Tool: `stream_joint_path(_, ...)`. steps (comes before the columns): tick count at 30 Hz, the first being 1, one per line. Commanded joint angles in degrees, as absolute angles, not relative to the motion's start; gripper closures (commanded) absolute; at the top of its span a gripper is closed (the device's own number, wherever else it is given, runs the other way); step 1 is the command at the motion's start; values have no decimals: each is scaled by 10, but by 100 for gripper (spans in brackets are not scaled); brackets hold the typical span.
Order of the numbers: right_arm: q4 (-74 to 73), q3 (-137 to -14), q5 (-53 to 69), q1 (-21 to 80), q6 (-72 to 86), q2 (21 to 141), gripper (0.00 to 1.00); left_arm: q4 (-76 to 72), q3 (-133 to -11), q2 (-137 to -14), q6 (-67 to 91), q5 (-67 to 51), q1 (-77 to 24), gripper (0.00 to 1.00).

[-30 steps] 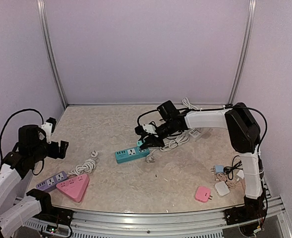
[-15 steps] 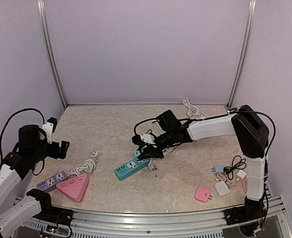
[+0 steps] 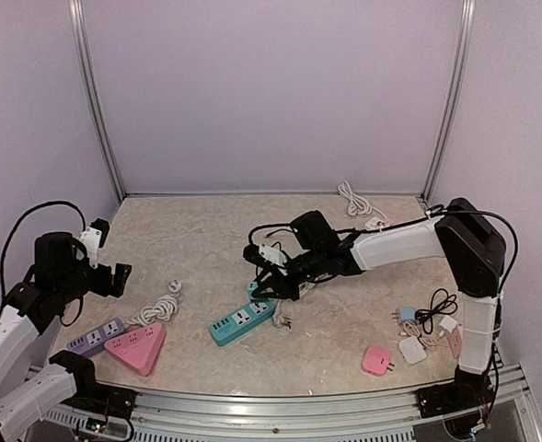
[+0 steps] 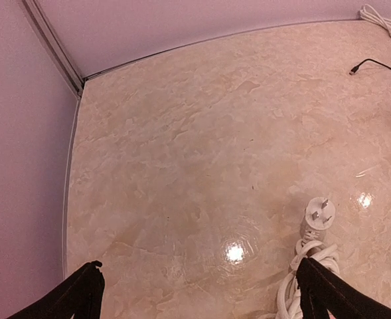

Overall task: Insert the plug
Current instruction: Move the socket to the center of the board.

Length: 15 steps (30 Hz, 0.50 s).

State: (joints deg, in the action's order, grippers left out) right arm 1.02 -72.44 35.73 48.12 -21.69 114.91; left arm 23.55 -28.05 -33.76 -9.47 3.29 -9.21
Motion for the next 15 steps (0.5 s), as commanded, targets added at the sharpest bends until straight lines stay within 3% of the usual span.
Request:
stream_joint_path(1,89,-700,291,456,-108,1119,100,258,-289,-334,-124,-20,-97,1)
stream_joint_path(8,159,-644,206,436,42,1112,100,262,-289,-330,-130,-27,-99,1)
stream_joint_path(15,14,-630,89,438,27,1105,100,259,-284,-324,-130,-28,-108,1)
